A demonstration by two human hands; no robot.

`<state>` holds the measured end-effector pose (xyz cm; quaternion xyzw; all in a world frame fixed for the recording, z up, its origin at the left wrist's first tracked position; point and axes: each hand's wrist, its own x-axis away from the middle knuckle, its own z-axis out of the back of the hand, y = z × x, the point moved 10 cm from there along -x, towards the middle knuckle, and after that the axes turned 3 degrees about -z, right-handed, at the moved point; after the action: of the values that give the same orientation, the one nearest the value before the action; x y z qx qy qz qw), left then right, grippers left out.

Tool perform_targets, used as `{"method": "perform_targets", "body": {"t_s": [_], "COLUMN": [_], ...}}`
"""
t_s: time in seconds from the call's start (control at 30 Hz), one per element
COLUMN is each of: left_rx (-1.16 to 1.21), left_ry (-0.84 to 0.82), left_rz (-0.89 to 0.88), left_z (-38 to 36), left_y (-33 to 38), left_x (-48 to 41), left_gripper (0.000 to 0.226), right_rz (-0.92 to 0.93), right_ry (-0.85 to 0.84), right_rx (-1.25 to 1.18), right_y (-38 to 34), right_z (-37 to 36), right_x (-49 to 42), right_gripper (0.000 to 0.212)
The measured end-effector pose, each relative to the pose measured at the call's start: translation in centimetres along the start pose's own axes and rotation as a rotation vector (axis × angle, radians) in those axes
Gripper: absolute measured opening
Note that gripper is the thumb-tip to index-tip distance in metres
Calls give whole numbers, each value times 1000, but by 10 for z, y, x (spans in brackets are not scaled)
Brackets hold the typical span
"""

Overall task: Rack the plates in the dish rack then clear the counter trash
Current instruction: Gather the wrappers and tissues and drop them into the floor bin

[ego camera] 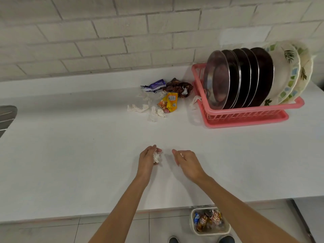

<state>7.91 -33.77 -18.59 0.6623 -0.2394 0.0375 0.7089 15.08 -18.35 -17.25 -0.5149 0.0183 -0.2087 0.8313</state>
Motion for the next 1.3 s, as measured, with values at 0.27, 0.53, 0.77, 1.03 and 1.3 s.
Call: {"method": "perform_targets", "body": {"t_s": [0.27, 0.53, 0.77, 1.03, 1.3], "left_rx": [17, -97, -89, -153, -207], "left_ry": [-155, -220, -208, -174, -110], "left_rz": [-43, -85, 81, 68, 69], "left_z": [-34, -54, -97, -171, -217], "left_y": [0, -14, -54, -80, -123], "left_x": [42, 75, 124, 194, 263], "left_gripper": [20, 23, 55, 29, 25], "right_rz": [-78, -133, -266, -176, -218], "right_ry": [-60, -137, -134, -52, -49], "right_rx": [-142, -208, -252, -183, -190], "right_y": [6, 16, 45, 104, 165], "right_z": [2, 15, 43, 109, 146], "right_x": [35, 65, 115, 187, 261], "right_gripper": [61, 61, 67, 29, 12]}}
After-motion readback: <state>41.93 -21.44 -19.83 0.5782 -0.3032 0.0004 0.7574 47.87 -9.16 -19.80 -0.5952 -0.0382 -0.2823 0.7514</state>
